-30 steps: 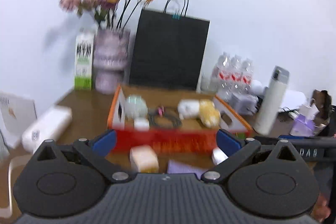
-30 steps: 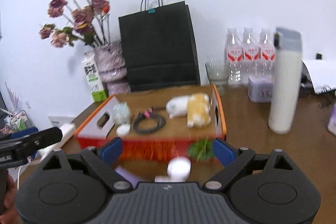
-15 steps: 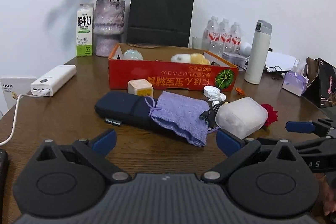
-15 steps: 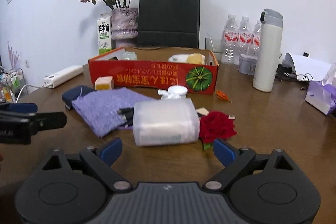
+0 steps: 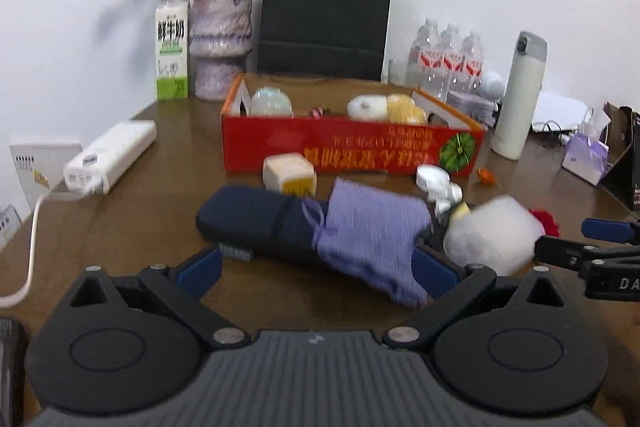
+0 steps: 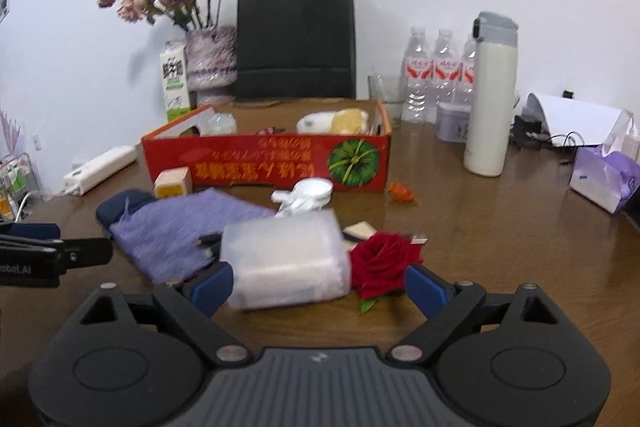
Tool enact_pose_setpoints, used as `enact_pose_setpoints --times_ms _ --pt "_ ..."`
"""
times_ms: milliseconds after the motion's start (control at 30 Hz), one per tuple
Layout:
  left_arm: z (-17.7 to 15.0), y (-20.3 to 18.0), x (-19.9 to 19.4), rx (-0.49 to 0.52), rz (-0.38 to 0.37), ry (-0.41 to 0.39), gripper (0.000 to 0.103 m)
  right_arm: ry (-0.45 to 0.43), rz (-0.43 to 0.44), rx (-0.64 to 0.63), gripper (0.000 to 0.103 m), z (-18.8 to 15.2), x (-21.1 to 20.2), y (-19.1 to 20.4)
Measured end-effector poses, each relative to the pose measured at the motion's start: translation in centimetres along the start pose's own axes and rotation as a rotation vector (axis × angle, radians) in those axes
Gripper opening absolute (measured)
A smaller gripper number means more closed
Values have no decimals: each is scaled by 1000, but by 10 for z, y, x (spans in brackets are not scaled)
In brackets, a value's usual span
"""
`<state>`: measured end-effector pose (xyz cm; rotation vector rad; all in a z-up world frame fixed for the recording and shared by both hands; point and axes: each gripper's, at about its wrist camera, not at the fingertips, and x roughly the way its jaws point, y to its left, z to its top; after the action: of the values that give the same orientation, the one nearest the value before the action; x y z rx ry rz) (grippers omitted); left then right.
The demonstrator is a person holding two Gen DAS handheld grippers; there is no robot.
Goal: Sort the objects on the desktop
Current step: 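Grasp the small white cube charger with left tool while right tool grasps a white round cap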
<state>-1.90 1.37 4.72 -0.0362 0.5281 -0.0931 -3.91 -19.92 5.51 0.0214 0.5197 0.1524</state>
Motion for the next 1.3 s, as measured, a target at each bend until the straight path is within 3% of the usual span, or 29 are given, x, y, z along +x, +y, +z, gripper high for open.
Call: enact_pose_setpoints --times_ms 167,333,433,533,600,667,733,767,833,900,1100,1300 --pt "39 -3 39 35 43 -35 103 -5 23 72 91 39 31 -15" --pt "71 -7 107 105 5 71 102 98 82 25 87 74 96 -4" --pt "73 -2 132 114 48 125 90 153 88 4 81 89 131 2" --pt "70 5 151 74 35 185 75 213 52 -15 71 96 165 4" --pt "66 8 158 65 27 203 55 243 54 -2 58 95 177 3" --pt "61 14 163 36 17 217 43 249 81 21 51 93 179 -1" --pt "62 17 162 23 5 204 40 268 84 21 49 92 181 -3" --pt "62 17 161 24 -4 204 40 279 87 21 40 91 182 -3" --pt "63 19 156 5 -32 191 40 287 101 14 39 90 184 -2" --pt "64 16 144 5 -52 150 39 267 118 20 39 91 178 -1" --pt "89 11 96 3 -77 42 39 35 124 26 39 100 107 5" --pt "138 7 70 23 -150 -21 39 -103 140 35 39 131 51 -1"
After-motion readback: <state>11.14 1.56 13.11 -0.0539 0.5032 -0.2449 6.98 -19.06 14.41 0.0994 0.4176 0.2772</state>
